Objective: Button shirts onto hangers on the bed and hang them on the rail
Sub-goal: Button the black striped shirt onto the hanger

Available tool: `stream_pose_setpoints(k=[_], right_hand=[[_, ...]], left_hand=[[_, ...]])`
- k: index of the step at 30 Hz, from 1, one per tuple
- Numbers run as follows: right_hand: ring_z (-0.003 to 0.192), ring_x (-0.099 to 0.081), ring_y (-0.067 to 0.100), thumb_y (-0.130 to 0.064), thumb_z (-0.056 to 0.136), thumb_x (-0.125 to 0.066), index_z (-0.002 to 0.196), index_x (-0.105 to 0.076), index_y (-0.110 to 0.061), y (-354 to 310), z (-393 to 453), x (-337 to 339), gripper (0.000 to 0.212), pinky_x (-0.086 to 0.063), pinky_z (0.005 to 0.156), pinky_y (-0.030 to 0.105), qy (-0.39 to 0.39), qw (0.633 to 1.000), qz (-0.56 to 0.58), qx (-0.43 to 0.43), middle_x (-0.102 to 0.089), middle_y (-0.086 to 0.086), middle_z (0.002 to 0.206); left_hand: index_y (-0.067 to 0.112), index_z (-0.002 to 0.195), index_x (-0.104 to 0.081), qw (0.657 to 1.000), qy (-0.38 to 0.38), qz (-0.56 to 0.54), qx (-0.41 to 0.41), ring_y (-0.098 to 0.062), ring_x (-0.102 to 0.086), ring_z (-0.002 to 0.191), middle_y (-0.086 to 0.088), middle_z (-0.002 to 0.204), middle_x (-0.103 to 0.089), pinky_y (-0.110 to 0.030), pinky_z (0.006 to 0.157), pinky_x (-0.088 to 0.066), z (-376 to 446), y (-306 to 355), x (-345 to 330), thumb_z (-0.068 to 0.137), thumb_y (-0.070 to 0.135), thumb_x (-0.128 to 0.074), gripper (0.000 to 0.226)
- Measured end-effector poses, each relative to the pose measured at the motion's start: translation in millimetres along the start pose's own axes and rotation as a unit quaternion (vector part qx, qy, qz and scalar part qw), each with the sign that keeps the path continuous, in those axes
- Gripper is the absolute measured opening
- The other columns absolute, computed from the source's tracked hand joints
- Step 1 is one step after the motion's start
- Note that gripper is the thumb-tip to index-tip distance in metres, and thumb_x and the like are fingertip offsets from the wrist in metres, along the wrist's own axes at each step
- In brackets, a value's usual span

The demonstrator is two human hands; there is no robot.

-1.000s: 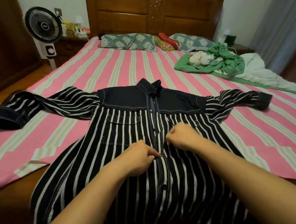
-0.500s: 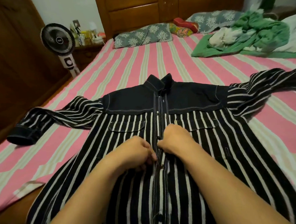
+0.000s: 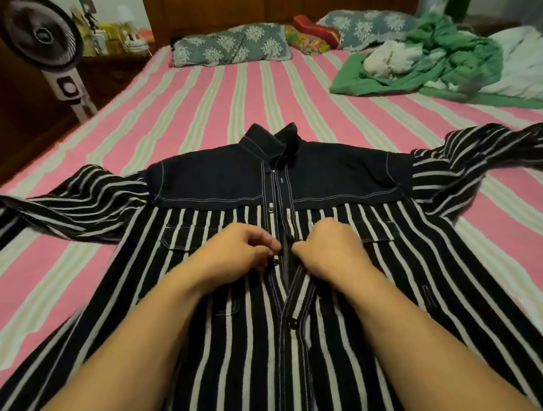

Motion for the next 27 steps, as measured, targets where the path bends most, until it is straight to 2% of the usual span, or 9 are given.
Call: stream_pose_setpoints(k=[1,4,9,12,15,18,22,24,27], right_hand=[[0.071,-0.063,0.02,-0.028,0.091,-0.063,0.094,-0.068,-0.009,9.7,3.2,-2.4,0.019,-0.053,0.065,0.035,-0.048,0.991,0.121,-0.04,-0.068,0.004,0.082],[0.077,-0.074,0.018,-0.004,0.095,-0.054,0.095,-0.07,-0.004,18.1,-5.6,-13.9,0.016,-0.061,0.076,0.036,-0.215,0.882,0.405,-0.108,-0.077,0.011,0.09],[0.101,-0.074,0.027,0.01,0.093,-0.054,0.126,-0.058,0.004,16.3,-8.1,-18.8,0.034,-0.058,0.092,0.044,-0.291,0.854,0.423,-0.091,-0.075,0.018,0.107],[0.09,-0.07,0.023,0.005,0.09,-0.062,0.111,-0.062,-0.002,16.9,-7.7,-22.6,0.021,-0.058,0.067,0.027,-0.31,0.86,0.397,-0.079,-0.075,0.014,0.105],[0.07,-0.063,0.016,0.004,0.086,-0.068,0.093,-0.061,-0.009,18.8,-5.6,-21.5,0.016,-0.047,0.053,0.02,-0.287,0.868,0.396,-0.086,-0.07,0.014,0.088],[0.049,-0.057,0.01,0.008,0.084,-0.069,0.079,-0.057,-0.01,15.9,-5.4,-22.9,0.023,-0.046,0.054,0.024,-0.193,0.877,0.427,-0.103,-0.062,0.003,0.058],[0.07,-0.07,0.021,-0.005,0.073,-0.081,0.079,-0.068,-0.016,8.9,-9.2,-27.9,0.018,-0.061,0.068,0.037,-0.021,0.932,0.355,-0.067,-0.072,0.005,0.077],[0.074,-0.073,0.022,-0.01,0.07,-0.082,0.077,-0.072,-0.019,7.0,-11.8,-30.3,0.015,-0.063,0.075,0.042,-0.006,0.935,0.348,-0.062,-0.074,0.004,0.078],[0.069,-0.07,0.019,0.005,0.082,-0.075,0.087,-0.07,-0.011,10.9,-12.5,-32.4,0.017,-0.063,0.07,0.032,-0.05,0.906,0.412,-0.082,-0.072,0.008,0.078]], left_hand=[[0.027,0.098,-0.077,1.0,-0.023,-0.001,0.002,-0.005,-0.07,0.078,0.006,0.089,-0.077,-0.026,0.083,-0.057,-0.9,0.3,0.5,0.098,0.013,-0.063,0.019],[0.03,0.102,-0.076,0.997,-0.04,0.071,-0.002,-0.001,-0.069,0.085,0.01,0.093,-0.075,-0.015,0.081,-0.05,-1.6,2.7,0.6,0.09,0.023,-0.076,0.014],[0.027,0.086,-0.068,0.988,-0.007,0.156,0.001,-0.008,-0.063,0.087,0.008,0.087,-0.067,-0.027,0.081,-0.052,0.8,8.8,-15.1,0.091,0.018,-0.073,0.011],[0.025,0.085,-0.067,0.981,0.036,0.192,0.018,-0.014,-0.063,0.085,0.005,0.088,-0.067,-0.034,0.081,-0.055,-0.5,10.6,-15.0,0.094,0.021,-0.066,0.01],[0.026,0.088,-0.066,0.977,0.059,0.199,0.038,-0.014,-0.062,0.085,0.003,0.094,-0.064,-0.033,0.076,-0.053,-4.4,11.8,-11.7,0.096,0.026,-0.066,0.008],[0.023,0.084,-0.069,0.989,0.049,0.132,0.049,-0.015,-0.067,0.081,0.002,0.087,-0.069,-0.035,0.079,-0.058,-4.5,6.5,-7.3,0.091,0.022,-0.074,0.009],[0.004,0.092,-0.071,0.993,0.032,-0.081,0.076,-0.019,-0.069,0.065,-0.009,0.074,-0.072,-0.032,0.074,-0.061,-4.2,-5.5,-7.8,0.091,-0.002,-0.068,0.007],[-0.003,0.095,-0.069,0.98,0.03,-0.177,0.087,-0.019,-0.065,0.061,-0.013,0.075,-0.068,-0.029,0.069,-0.061,-4.2,-9.5,-9.1,0.092,-0.01,-0.062,0.01],[-0.005,0.094,-0.069,0.963,0.026,-0.253,0.092,-0.017,-0.062,0.059,-0.014,0.075,-0.066,-0.025,0.064,-0.06,-3.8,-10.8,-9.6,0.092,-0.015,-0.059,0.014]])
Point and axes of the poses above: each hand's wrist, its own z-axis towards the middle knuckle, its own x-axis out of the back of the hand, y = z × x, the point moved 8 cm from there along z, towards the middle knuckle
